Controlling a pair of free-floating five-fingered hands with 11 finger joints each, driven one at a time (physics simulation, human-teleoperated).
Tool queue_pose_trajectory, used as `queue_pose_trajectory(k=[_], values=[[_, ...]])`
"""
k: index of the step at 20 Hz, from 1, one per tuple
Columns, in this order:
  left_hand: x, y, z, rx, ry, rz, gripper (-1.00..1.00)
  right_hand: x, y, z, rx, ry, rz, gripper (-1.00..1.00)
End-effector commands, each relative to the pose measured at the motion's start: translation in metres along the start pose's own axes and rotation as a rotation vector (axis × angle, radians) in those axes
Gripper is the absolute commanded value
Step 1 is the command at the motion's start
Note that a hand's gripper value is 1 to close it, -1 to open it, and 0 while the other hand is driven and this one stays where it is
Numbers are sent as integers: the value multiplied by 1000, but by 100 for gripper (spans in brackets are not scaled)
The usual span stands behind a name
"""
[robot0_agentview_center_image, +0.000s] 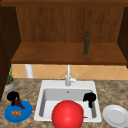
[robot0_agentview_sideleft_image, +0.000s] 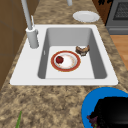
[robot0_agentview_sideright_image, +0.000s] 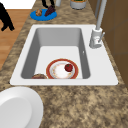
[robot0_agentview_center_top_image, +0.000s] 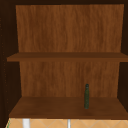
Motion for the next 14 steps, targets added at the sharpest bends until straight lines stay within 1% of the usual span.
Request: queue_pose_trajectory(k=[1,3,4,5,6,8,9,10,11,12,13,14], values=[[-15,-9,7,61,-2,-113,100,0,0,0,0,0,0,0],[-21,-9,7,44,6,-129,100,0,0,0,0,0,0,0],[-21,-10,7,45,14,-134,100,0,0,0,0,0,0,0],[-20,-13,8,61,17,-131,100,0,0,0,0,0,0,0],[-15,-17,8,70,6,-123,100,0,0,0,0,0,0,0],[-4,-27,7,75,-8,-91,100,0,0,0,0,0,0,0],[10,-39,6,71,-19,-67,100,0,0,0,0,0,0,0],[14,-40,6,45,-13,-56,100,0,0,0,0,0,0,0],[18,-40,8,43,-11,-83,100,0,0,0,0,0,0,0],[18,-34,9,30,-5,-82,100,0,0,0,0,0,0,0],[11,-26,14,39,1,-75,100,0,0,0,0,0,0,0],[16,-23,13,43,1,-138,100,0,0,0,0,0,0,0]])
